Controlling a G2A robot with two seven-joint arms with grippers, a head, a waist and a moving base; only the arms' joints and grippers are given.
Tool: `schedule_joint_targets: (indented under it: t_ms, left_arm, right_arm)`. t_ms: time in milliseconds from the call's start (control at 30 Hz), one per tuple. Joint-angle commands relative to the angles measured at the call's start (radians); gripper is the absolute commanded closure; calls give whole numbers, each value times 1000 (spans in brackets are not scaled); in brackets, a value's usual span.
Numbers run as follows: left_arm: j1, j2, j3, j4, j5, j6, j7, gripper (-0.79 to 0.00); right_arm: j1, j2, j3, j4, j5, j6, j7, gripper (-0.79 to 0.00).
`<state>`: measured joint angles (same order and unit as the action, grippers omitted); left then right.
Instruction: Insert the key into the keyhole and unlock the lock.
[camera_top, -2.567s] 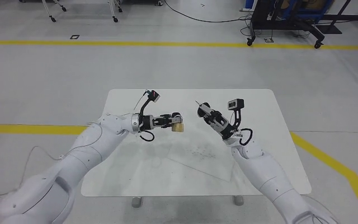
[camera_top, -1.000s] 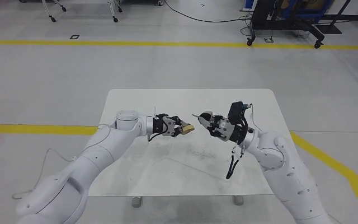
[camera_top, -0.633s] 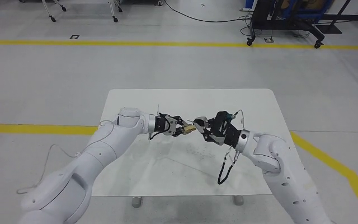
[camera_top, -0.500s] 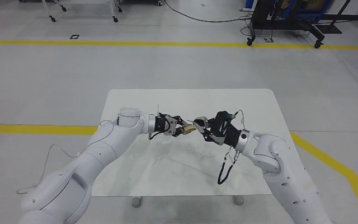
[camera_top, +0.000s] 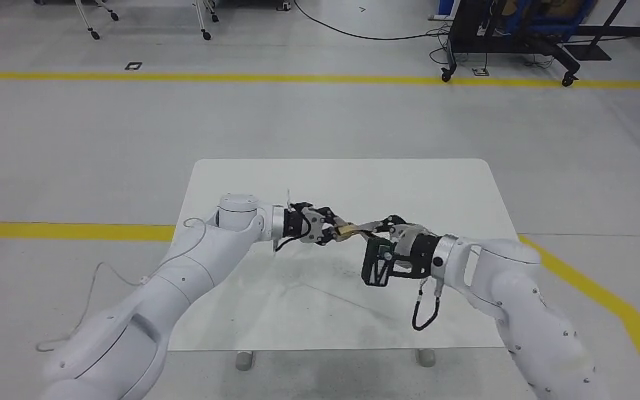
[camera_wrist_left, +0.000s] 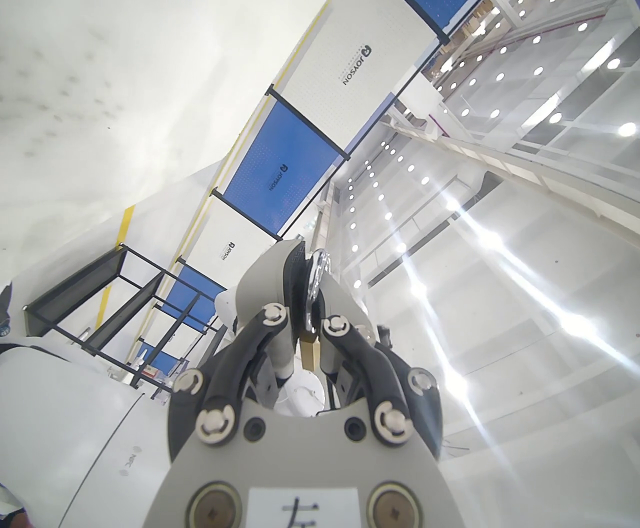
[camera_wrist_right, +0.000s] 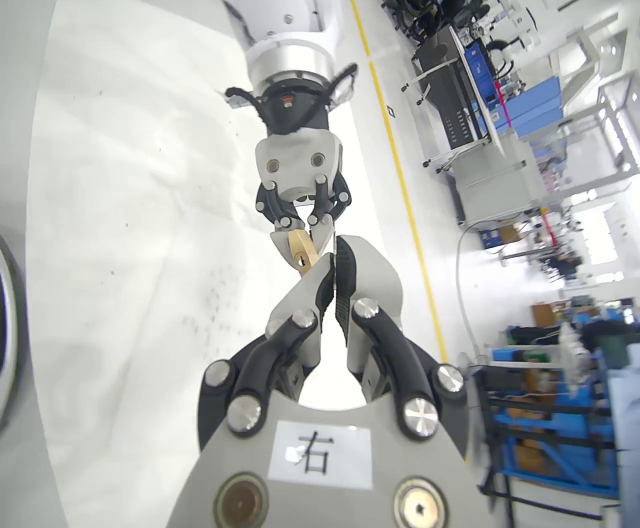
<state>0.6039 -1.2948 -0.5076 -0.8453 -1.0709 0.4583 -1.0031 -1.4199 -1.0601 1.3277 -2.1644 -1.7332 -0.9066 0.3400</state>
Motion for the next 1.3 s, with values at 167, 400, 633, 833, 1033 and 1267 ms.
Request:
schedule_joint_targets:
  t_ms: [167,400,633,833,1033,1267]
  left_arm:
    - [-1,-28,7,23,24,-7,14,0]
    - [-6,-52,7,54,52,-26,4,0]
    - [-11,-70,-2,86,68,-32,-4,0]
    - [-14,-82,-11,104,87,-33,-11,0]
    - [-13,-92,-20,116,106,-33,-18,0]
    - [-10,-102,-27,125,131,-31,-25,0]
  right_arm:
    - [-9,19,-83,-48,-290,-105,29,0]
    - [16,12,-161,-45,-362,-95,121,0]
    - [16,-3,-226,-77,-396,-80,268,0]
    - [38,-14,-271,-70,-400,-88,319,0]
    - [58,-26,-302,-43,-401,-73,367,0]
    - [69,-36,-311,-24,-384,-71,395,0]
